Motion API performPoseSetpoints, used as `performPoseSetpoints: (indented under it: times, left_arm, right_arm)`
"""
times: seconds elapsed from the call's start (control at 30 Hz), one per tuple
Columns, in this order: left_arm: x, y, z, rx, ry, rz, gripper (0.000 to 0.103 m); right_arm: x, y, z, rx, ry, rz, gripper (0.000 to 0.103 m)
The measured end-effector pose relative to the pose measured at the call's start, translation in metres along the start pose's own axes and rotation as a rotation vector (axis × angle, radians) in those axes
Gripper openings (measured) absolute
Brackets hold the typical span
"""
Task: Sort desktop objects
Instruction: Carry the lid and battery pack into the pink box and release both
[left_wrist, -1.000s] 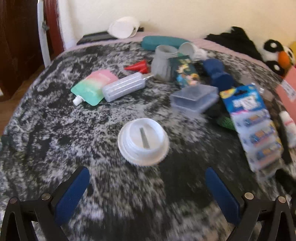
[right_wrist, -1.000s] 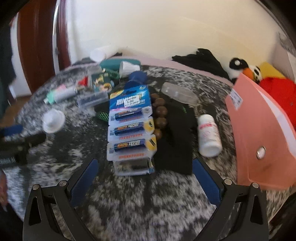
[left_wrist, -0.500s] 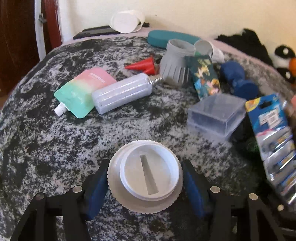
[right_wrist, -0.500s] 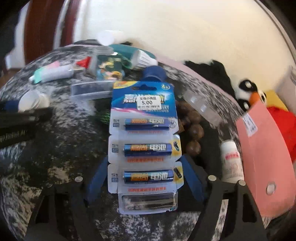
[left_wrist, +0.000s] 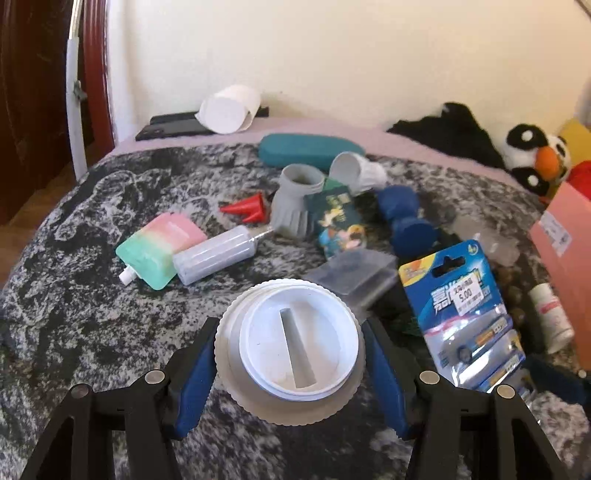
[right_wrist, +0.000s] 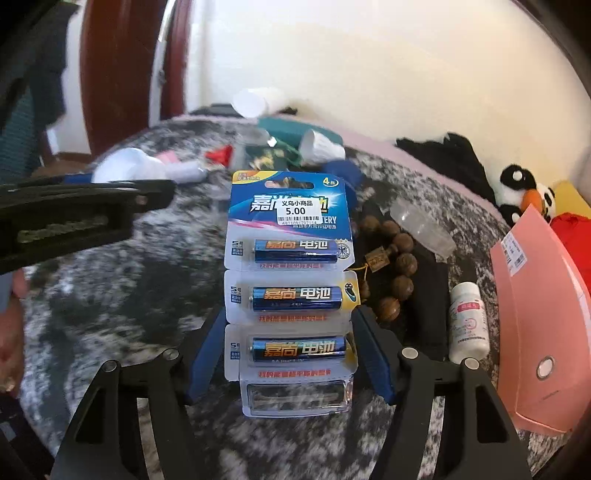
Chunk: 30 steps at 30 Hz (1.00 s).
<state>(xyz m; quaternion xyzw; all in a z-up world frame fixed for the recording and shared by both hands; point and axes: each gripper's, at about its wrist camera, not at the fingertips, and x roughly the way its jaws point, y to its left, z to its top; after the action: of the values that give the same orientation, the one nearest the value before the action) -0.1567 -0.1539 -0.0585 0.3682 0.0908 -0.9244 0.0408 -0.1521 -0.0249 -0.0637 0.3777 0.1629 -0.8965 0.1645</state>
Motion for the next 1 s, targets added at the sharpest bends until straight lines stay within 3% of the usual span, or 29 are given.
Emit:
performPoseSetpoints:
  times: [0.27,0.53,0.77,1.0]
  left_arm:
    - [-0.048,-0.016,-0.013,0.038,-0.036,-0.026,0.064]
    - [-0.113,-0.067,-0.015,0.132,-0.136,-0.087,0.064]
    - [-0.146,-0.16,0.001,0.216,-0.186,-0.24,0.064]
    - [-0.134,-0.29,0.03,0.297,-0.188,-0.416,0.064]
  right_arm:
    - [-0.076,-0.004,-0.018,0.001,-0.115,0.01,0.071]
    - [-0.152,-0.048,-0.036,0.087,-0.244,-0.041,0.071]
    - [-0.221,-0.113,-0.05,0.192,-0.386,-0.174,0.071]
    - [-0.274,-0.225,-0.058,0.343,-0.481,-0.429,0.072]
